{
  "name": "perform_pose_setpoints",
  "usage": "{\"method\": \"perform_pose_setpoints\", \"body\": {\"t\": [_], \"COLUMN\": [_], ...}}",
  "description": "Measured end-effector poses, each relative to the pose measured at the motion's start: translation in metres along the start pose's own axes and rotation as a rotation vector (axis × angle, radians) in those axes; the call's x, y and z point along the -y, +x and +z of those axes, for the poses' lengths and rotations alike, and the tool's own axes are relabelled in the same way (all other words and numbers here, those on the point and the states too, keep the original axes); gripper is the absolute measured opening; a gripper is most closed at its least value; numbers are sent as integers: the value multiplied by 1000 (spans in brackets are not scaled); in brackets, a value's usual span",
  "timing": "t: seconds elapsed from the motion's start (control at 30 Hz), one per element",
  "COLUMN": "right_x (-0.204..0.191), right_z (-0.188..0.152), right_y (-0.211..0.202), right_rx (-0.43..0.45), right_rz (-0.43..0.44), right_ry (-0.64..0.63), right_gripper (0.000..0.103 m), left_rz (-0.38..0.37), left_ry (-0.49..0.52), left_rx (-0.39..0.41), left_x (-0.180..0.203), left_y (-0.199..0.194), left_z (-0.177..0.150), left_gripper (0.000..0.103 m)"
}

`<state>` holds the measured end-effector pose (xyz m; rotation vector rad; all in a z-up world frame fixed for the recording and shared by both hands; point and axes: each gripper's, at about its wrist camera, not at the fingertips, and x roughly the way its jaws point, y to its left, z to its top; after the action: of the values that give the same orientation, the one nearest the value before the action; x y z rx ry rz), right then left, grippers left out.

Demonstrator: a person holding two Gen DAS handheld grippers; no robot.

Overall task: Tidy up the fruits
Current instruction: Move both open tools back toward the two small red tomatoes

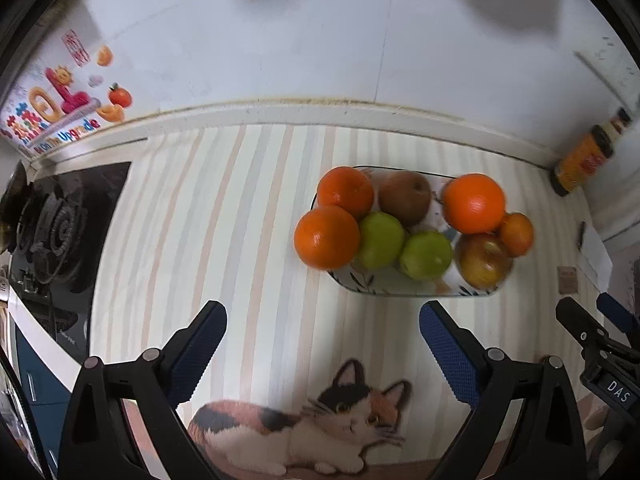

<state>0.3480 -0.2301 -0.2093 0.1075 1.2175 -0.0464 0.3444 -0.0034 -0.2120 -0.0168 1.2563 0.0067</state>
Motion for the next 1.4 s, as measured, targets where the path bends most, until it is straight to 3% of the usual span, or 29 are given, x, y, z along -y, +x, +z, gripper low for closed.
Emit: {"method": "perform_pose_setpoints", "body": {"t": [0.43, 0.83, 1.13, 1.4], "right_x": [-12, -18, -14, 28], "right_z": [-38, -64, -73, -70], "right_y": [-127, -207, -210, -162], "right_rx": [170, 291, 288, 183], "right_rz": [14, 14, 52, 135], "right_ry": [-64, -86, -57, 62], "right_gripper": [98, 98, 98, 98], "left_rz": [-13, -42, -44, -34], "left_ry": [34, 36, 39, 51], "left_rx": [184, 273, 265, 197], "left_x": [10, 10, 17, 37], "left_y": [-109, -164, -164, -129], "left_z": [-48, -76, -85, -77], "left_gripper": [99, 99, 99, 103]}}
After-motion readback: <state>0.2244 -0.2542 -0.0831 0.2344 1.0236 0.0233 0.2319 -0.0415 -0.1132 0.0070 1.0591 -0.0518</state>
